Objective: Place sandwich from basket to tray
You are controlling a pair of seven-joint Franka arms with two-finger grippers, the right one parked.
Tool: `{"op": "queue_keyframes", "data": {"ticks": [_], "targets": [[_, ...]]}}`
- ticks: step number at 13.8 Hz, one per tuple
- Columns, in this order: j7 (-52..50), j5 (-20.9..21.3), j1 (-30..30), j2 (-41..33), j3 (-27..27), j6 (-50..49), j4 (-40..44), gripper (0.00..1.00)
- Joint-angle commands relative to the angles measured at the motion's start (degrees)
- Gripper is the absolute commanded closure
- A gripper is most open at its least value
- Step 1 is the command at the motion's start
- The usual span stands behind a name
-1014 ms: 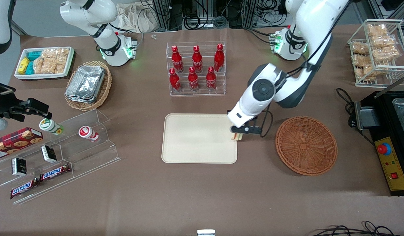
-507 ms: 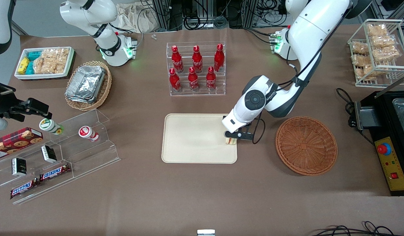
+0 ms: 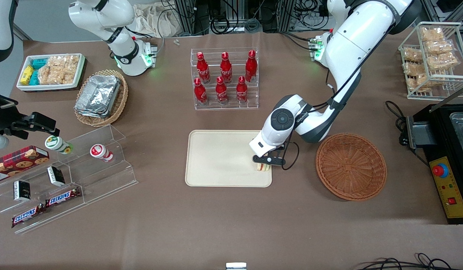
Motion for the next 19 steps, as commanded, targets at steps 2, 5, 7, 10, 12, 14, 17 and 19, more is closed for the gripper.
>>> {"op": "queue_keyframes", "data": {"ticks": [2, 5, 7, 10, 12, 14, 17, 19], "targets": [[-9.03, 1.64, -0.61, -1.3, 0.04, -0.17, 2.2, 0.0], [-14.88, 1.82, -0.17, -10.43, -0.05, -5.16, 2.38, 0.0], [-14.71, 1.29, 0.53, -16.23, 0.04, -9.74, 2.55, 0.0], [-13.92, -0.37, 2.82, -24.31, -0.14, -18.77, 2.47, 0.0], [-4.92, -7.12, 4.3, -29.77, 0.3, -25.63, 2.55, 0.0], [4.06, -12.05, 10.0, -33.82, 0.21, -32.05, 2.56, 0.0], [16.46, -17.94, 9.16, -39.96, 10.54, -40.76, 2.38, 0.0], [24.46, -20.06, 8.54, -43.92, 16.7, -46.2, 2.21, 0.0]]}}
